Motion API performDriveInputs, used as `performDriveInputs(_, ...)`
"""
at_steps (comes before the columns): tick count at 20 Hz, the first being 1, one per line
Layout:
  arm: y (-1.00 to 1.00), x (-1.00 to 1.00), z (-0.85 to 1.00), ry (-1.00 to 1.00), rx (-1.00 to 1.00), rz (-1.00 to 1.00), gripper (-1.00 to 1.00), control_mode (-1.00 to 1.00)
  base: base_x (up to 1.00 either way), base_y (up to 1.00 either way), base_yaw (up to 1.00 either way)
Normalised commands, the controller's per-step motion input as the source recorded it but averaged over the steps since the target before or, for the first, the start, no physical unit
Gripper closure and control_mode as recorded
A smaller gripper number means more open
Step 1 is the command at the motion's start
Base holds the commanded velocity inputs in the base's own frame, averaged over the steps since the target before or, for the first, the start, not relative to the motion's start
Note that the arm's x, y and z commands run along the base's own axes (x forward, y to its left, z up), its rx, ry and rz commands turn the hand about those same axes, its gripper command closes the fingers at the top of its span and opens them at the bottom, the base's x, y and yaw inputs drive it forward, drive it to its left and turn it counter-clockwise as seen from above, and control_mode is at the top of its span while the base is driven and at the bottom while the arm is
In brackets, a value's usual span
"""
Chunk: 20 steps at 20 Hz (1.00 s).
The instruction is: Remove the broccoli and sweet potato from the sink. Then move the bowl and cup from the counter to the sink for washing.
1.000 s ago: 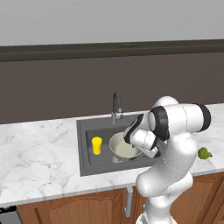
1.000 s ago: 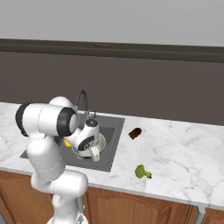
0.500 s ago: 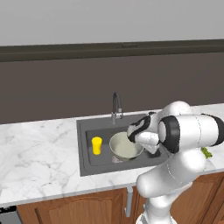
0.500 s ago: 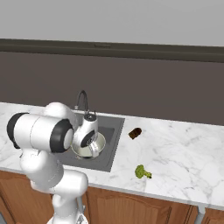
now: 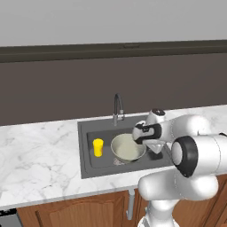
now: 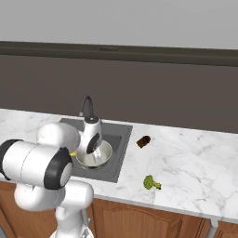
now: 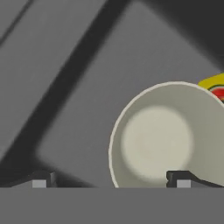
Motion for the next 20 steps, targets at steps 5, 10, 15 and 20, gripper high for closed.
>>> performDriveInputs(5,-0.01,-0.19,0.40,0.00,0.00,-0.16,-1.00,-1.00,0.00,0.00,0.00)
performDriveInputs(10,-0.01,-0.23,0.41,0.00,0.00,-0.20,-1.00,-1.00,0.00,0.00,0.00)
performDriveInputs(15,-0.03,-0.29,0.37,0.00,0.00,-0.26,-1.00,-1.00,0.00,0.00,0.00)
performDriveInputs(20,-0.02,-0.31,0.31,0.00,0.00,-0.32,-1.00,-1.00,0.00,0.00,0.00)
